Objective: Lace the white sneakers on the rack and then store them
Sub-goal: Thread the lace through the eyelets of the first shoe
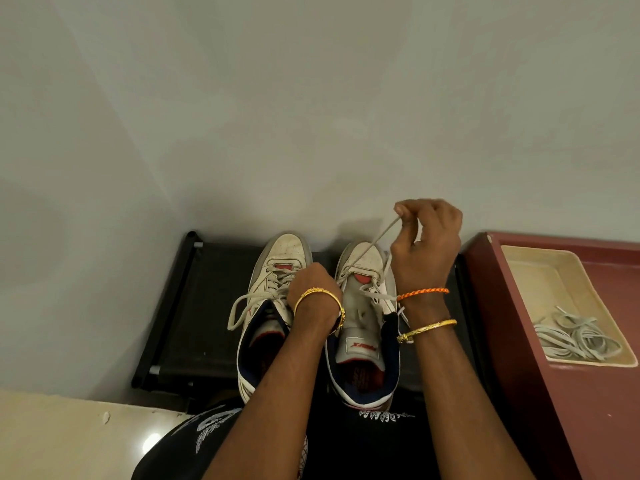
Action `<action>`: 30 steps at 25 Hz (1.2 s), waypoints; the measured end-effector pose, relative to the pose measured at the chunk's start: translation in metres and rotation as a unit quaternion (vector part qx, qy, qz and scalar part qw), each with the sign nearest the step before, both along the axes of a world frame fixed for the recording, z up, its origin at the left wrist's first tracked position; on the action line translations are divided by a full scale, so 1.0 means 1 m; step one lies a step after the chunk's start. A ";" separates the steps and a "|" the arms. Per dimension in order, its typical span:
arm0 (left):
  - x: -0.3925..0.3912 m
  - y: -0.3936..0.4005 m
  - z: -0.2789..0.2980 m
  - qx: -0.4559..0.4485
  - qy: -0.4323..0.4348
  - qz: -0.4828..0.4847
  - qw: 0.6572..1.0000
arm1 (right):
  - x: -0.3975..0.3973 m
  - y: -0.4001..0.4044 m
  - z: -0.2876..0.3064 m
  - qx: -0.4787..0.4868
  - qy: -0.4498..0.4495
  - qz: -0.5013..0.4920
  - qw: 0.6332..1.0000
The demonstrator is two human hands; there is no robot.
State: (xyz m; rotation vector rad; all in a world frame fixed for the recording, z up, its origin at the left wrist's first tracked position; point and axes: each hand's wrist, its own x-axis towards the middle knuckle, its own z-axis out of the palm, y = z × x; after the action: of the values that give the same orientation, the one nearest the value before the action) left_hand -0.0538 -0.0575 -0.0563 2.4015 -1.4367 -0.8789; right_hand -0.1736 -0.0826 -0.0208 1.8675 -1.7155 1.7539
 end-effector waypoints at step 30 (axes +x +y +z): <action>0.005 -0.006 -0.012 -0.004 0.014 -0.026 1.000 | -0.031 -0.009 -0.044 0.192 -0.368 -0.175 0.893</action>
State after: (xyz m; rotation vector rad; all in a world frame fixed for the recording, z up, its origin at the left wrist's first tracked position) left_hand -0.0489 -0.0639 -0.0684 2.3455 -1.4963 -0.9125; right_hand -0.2046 -0.0914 -0.0646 0.8622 -2.6036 2.2308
